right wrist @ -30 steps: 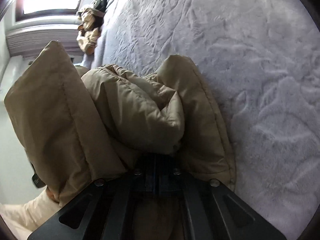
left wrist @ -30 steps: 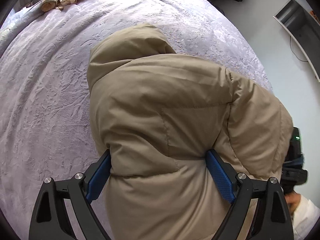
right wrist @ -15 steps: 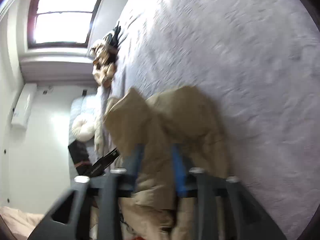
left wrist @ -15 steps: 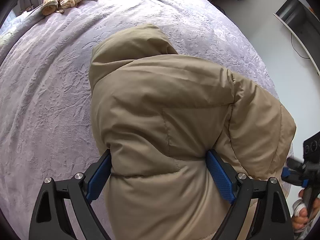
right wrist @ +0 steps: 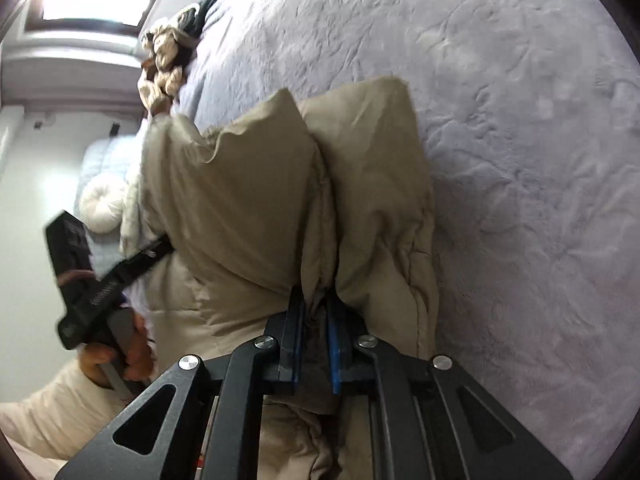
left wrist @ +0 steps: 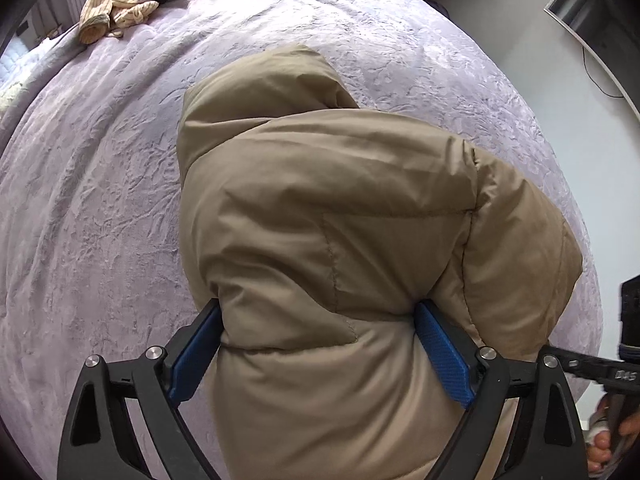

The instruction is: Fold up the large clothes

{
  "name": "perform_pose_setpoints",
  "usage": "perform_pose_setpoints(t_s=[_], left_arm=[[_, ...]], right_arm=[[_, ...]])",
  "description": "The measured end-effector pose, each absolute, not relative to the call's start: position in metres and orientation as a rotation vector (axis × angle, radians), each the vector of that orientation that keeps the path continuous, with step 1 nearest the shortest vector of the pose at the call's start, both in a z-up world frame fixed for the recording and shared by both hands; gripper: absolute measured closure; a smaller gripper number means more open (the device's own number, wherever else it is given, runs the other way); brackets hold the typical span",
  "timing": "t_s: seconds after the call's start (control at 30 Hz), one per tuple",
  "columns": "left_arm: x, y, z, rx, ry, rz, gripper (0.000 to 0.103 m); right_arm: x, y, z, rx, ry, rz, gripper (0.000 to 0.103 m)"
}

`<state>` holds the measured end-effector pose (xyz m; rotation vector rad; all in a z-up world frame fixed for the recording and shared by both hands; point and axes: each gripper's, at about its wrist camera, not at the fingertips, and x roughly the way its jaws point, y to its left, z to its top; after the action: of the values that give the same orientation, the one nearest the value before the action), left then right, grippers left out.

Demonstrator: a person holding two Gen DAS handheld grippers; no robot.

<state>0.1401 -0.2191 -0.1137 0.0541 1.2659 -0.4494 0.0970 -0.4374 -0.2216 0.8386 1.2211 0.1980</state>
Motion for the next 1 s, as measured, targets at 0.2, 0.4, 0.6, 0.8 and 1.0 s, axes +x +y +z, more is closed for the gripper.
perform_pose_setpoints(t_s=[0.2, 0.4, 0.6, 0.8, 1.0], left_arm=[[0.141, -0.217, -0.114, 0.050, 1.269, -0.449, 0.009], [0.141, -0.217, -0.114, 0.048, 1.269, -0.447, 0.009], [0.141, -0.217, -0.113, 0.046, 1.266, -0.443, 0.009], [0.141, -0.215, -0.112, 0.046, 1.277, -0.437, 0.006], [0.143, -0.200, -0.102, 0.039, 1.267, -0.453, 0.000]], right_arm=[[0.074, -0.456, -0.181, 0.776, 1.173, 0.140, 0.026], [0.073, -0.460, -0.191, 0.709, 1.229, 0.082, 0.000], [0.088, -0.455, -0.208, 0.686, 1.276, 0.132, 0.000], [0.106, -0.447, -0.232, 0.660, 1.366, 0.137, 0.000], [0.108, -0.447, -0.235, 0.686, 1.373, 0.141, 0.000]])
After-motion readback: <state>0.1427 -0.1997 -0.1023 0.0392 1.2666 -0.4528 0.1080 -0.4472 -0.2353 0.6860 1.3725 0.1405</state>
